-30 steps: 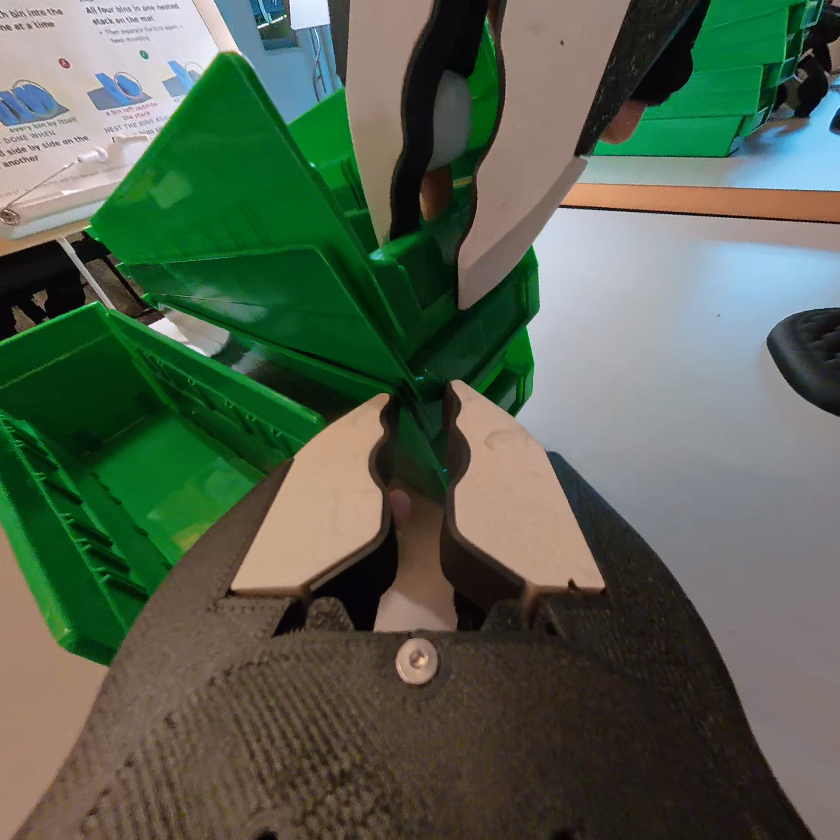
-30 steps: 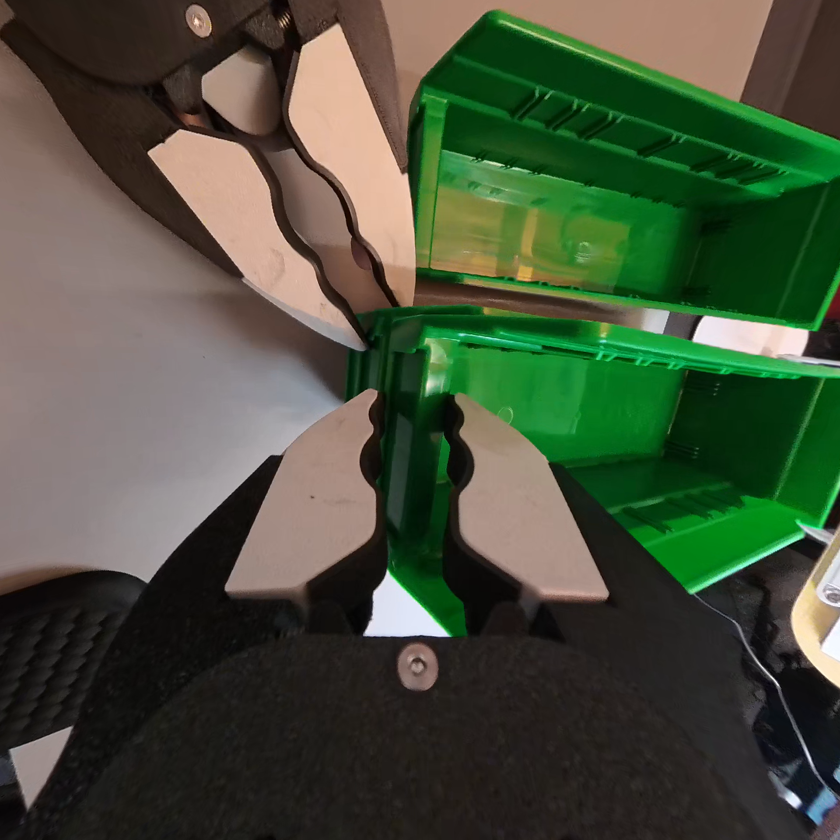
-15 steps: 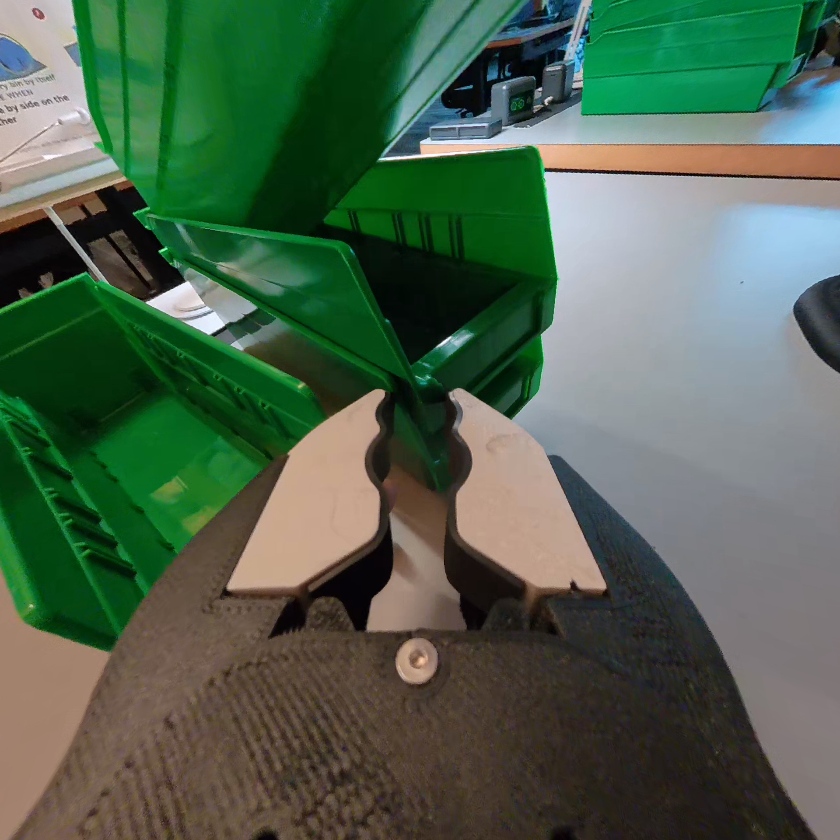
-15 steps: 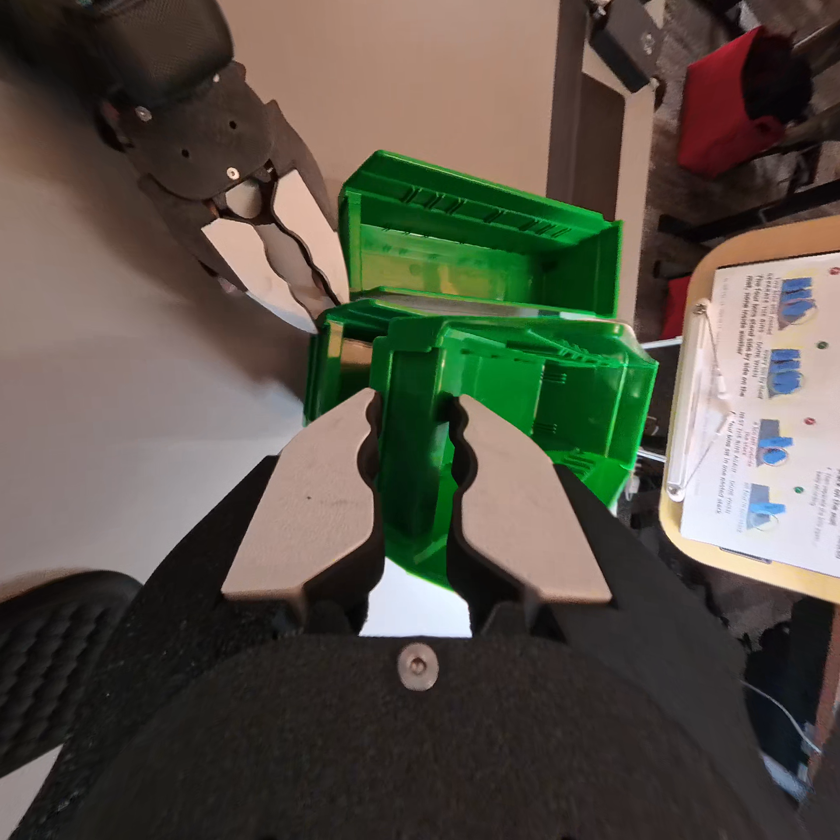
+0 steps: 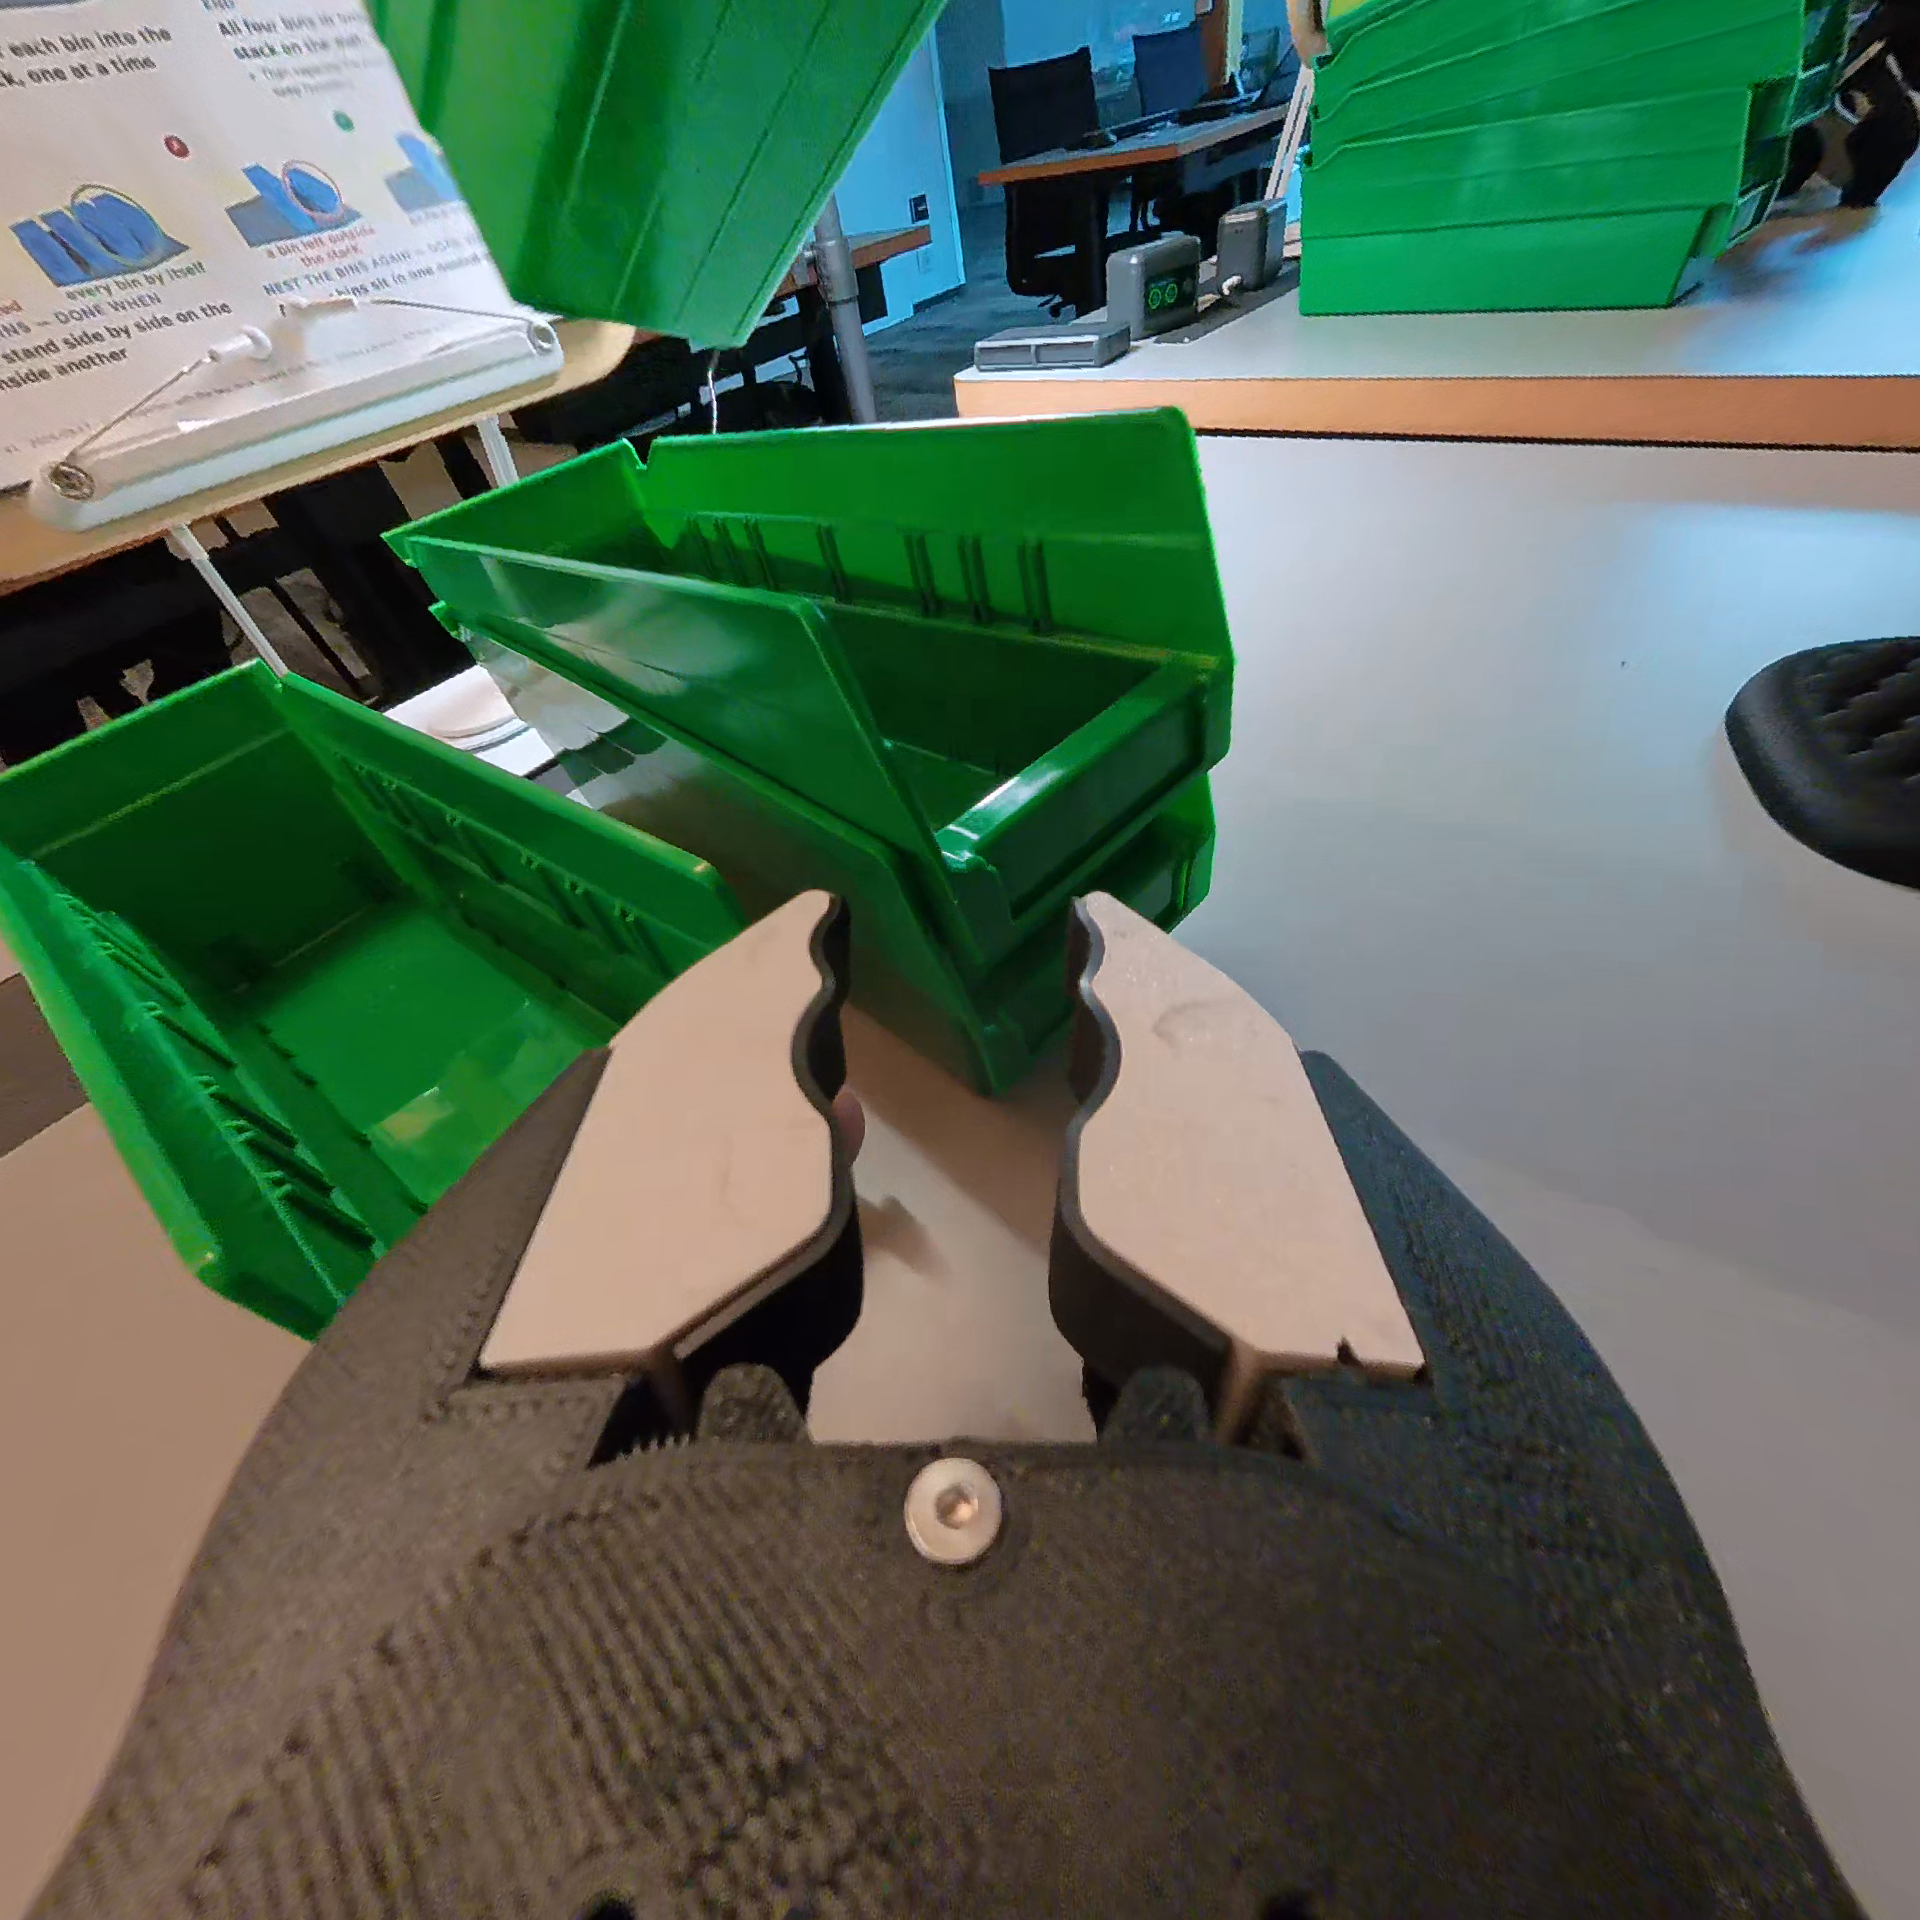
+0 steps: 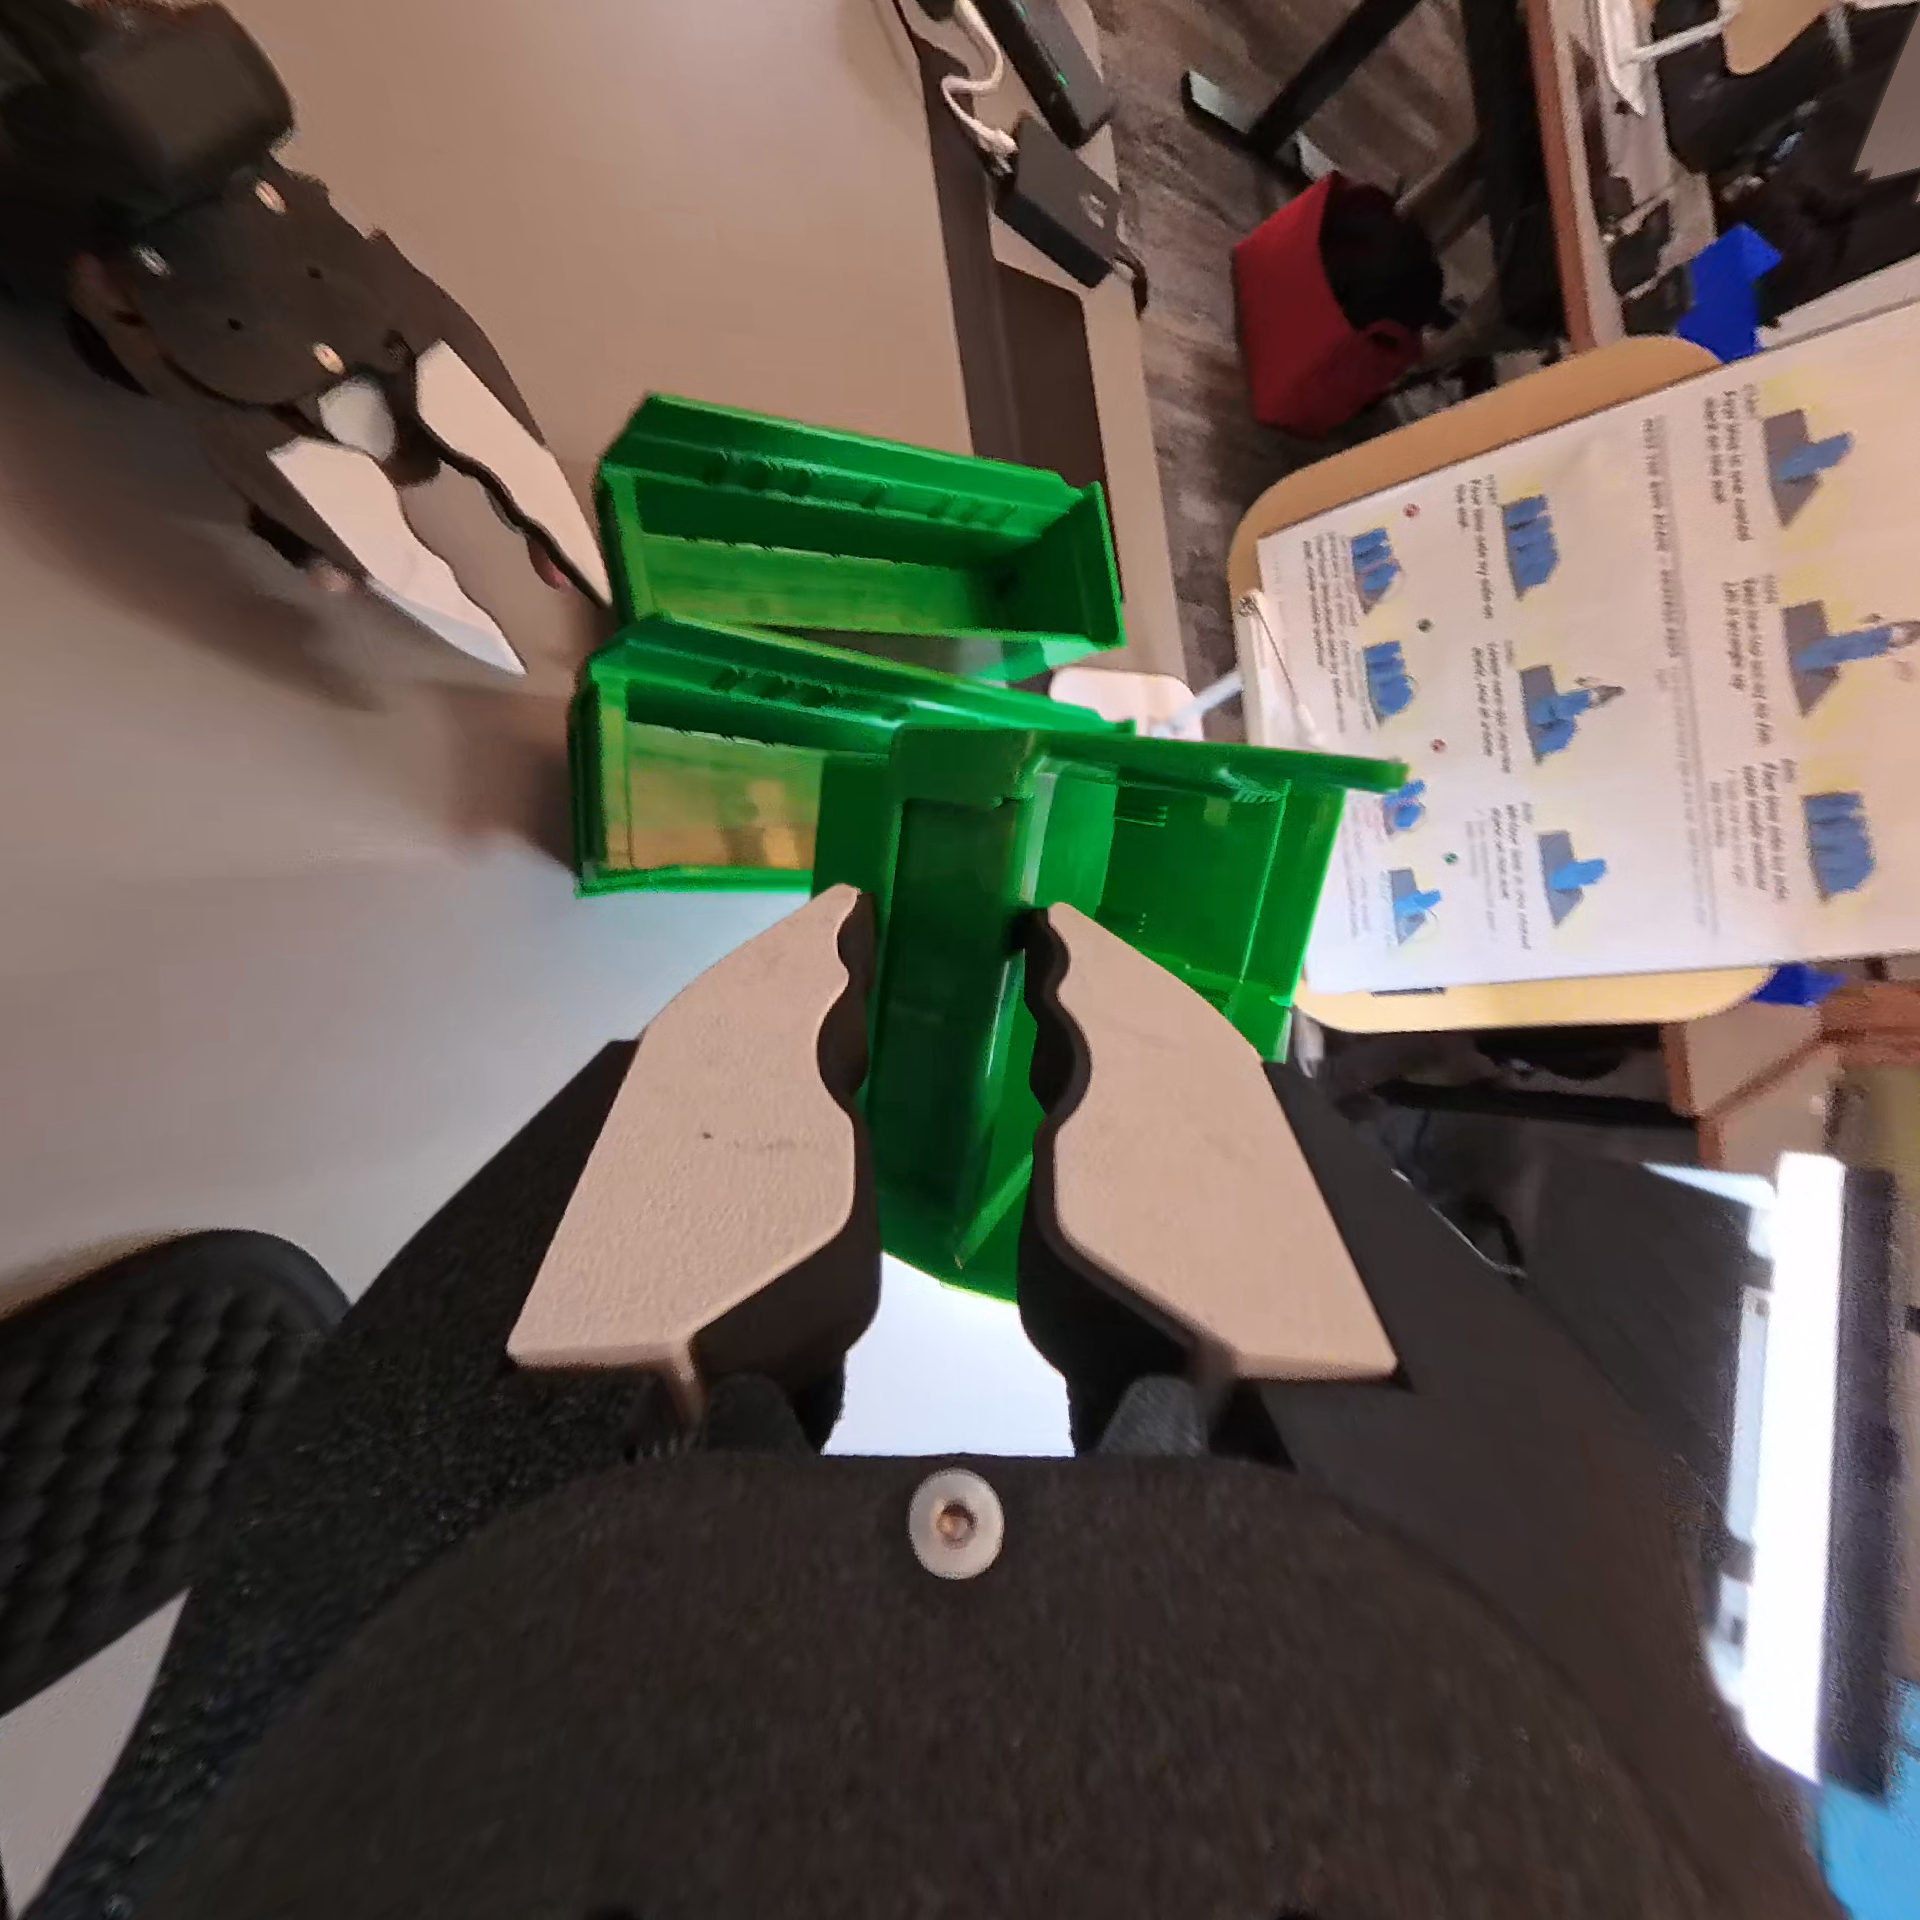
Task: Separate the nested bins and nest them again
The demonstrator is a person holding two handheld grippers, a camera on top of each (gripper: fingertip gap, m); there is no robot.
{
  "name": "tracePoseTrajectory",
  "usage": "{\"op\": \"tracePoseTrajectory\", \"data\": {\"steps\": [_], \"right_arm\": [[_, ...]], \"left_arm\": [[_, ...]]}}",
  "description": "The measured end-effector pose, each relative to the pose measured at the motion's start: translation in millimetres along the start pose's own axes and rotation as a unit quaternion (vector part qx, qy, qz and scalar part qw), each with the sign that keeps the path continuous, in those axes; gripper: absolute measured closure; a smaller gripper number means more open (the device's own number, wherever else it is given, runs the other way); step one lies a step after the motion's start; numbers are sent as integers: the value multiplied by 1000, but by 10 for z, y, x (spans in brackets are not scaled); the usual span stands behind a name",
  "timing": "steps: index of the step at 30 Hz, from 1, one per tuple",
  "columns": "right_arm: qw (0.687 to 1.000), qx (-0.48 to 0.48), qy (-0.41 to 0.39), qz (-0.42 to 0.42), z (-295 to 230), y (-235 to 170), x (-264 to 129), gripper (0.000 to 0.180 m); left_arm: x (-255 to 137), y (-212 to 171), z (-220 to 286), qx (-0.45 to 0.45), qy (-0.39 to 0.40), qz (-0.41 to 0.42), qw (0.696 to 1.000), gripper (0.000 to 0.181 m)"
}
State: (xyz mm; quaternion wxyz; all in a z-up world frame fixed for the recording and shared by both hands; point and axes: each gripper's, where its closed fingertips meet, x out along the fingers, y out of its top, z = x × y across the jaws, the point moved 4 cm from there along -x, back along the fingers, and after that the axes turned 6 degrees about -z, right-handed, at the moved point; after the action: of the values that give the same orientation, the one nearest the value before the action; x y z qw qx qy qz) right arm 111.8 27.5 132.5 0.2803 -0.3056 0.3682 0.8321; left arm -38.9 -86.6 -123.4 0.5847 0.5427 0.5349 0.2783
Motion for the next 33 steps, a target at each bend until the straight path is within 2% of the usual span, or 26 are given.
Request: {"op": "tracePoseTrajectory", "data": {"steps": [6, 14, 18, 25, 30, 33], "right_arm": [[996, -19, -34, -77, -143, -410, 69, 152], [983, -30, -44, -174, -525, -1433, 841, 152], [975, -60, -67, -203, -644, -1789, 1112, 151], [964, -77, -124, -224, -644, -2247, 1485, 151], [964, -72, -104, -233, -869, -2455, 1752, 151], [968, -66, -103, -221, -971, -2458, 1780, 153]], "left_arm": [[-155, -18, -2, -3, 9, 11, 1000, 139], [-259, -124, -51, -17, 29, 3, 999, 134], [-228, -183, -36, -11, 29, -9, 999, 134], [-202, -194, 4, 1, 30, -14, 999, 134], [-229, -201, -17, -3, 33, -12, 999, 134], [-229, -217, -19, -6, 32, -14, 999, 134]]}}
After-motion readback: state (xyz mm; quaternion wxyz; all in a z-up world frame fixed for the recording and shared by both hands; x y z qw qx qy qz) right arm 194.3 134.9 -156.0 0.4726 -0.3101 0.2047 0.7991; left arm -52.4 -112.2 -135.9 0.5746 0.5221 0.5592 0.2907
